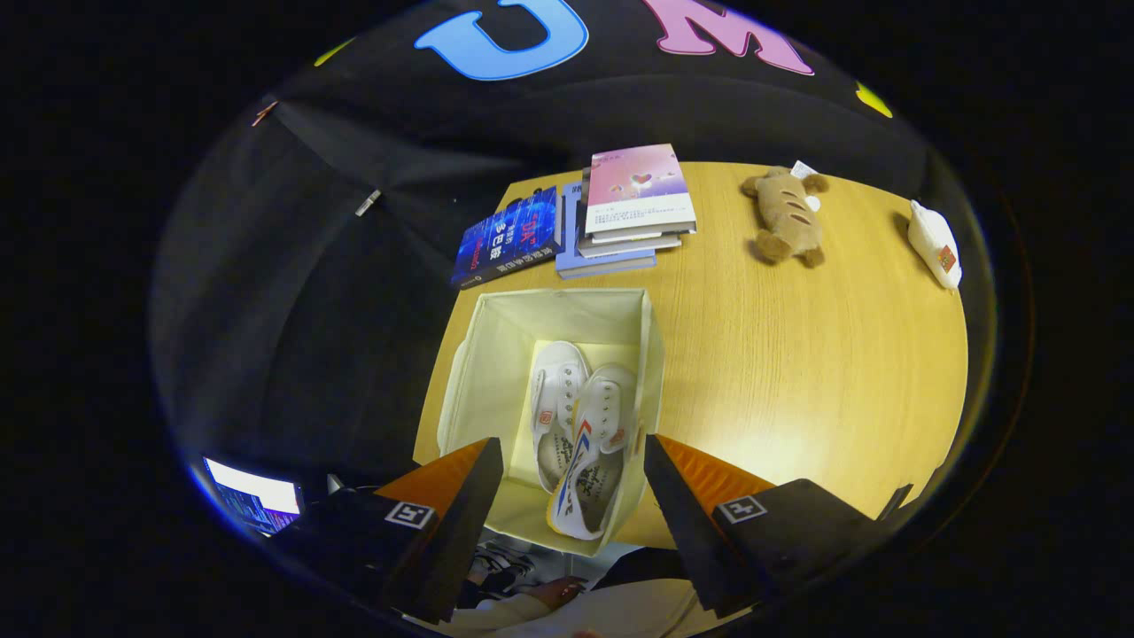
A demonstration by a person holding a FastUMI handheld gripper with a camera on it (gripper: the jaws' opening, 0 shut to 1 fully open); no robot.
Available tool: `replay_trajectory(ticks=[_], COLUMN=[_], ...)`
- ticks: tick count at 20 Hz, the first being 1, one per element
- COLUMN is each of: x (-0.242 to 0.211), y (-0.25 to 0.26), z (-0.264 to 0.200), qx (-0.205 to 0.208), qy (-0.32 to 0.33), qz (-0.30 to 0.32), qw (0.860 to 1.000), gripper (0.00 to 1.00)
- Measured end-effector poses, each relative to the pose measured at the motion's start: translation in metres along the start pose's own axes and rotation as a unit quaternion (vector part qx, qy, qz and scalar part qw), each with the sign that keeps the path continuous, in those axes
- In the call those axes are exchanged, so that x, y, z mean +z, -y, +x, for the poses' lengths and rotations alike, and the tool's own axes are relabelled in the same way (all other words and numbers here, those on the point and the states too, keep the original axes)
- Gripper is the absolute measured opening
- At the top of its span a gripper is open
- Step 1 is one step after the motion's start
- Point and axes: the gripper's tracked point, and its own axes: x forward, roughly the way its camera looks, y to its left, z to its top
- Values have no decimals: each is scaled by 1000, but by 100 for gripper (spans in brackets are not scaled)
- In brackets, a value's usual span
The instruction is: Open the storage box then place both shoes into the box .Put the left shoe in first, then the right shoe, with the right side of both shoes facing outward in a uniform manner.
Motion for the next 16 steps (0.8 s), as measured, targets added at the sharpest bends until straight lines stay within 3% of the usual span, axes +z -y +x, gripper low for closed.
replay_trajectory(ticks=[8, 13, 16], x=[17, 30, 42], y=[87, 153, 185], z=[-84, -138, -182], qx=[-22, -50, -63], qy=[149, 242, 305], qz=[-58, -92, -113], qw=[987, 964, 943], gripper=[99, 99, 99])
